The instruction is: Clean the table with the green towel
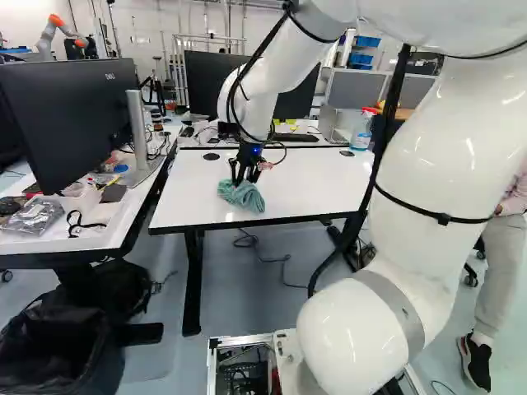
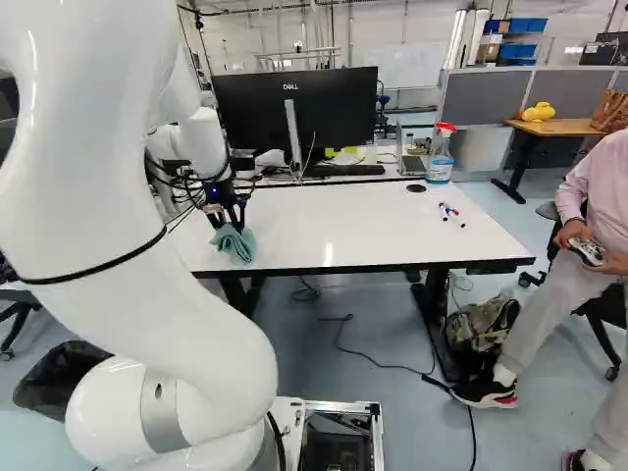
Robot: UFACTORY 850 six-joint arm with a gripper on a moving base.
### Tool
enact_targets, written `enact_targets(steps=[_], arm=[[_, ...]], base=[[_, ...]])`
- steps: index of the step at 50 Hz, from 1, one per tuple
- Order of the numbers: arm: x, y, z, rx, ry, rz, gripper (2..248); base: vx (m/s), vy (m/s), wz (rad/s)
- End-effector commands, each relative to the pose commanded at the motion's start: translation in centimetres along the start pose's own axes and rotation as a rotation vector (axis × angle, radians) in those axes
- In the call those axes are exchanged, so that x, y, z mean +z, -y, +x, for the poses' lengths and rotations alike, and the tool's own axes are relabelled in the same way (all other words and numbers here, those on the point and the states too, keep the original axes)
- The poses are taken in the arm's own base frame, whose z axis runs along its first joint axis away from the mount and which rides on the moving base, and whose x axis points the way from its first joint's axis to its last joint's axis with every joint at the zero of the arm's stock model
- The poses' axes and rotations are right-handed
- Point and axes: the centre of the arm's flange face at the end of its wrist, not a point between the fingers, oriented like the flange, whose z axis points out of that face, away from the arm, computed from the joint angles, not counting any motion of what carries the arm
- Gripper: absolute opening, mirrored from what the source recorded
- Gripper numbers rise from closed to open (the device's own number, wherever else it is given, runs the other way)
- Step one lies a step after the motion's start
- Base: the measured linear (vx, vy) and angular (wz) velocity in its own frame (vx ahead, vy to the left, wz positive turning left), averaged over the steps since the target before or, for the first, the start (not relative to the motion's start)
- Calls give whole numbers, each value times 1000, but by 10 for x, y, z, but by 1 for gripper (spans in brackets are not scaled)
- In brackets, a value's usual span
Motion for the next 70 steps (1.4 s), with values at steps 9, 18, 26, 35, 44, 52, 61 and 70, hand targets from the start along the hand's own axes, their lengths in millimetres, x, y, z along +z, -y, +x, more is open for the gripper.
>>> enact_targets(steps=[9, 18, 26, 35, 44, 52, 61, 70], arm=[[-11, 14, 2, -29, -25, 8, 47], [-15, 31, 5, -63, -36, 16, 47], [-14, 47, 6, -95, -34, 22, 47], [-12, 65, 5, -133, -31, 30, 47], [-12, 83, -1, -170, -28, 37, 47], [-12, 97, -9, -203, -24, 43, 47], [-12, 111, -20, -238, -19, 50, 47], [-13, 114, -21, -245, -19, 51, 47]], base=[[0, 0, 0], [0, 0, 0], [0, 0, 0], [0, 0, 0], [0, 0, 0], [0, 0, 0], [0, 0, 0], [0, 0, 0]])
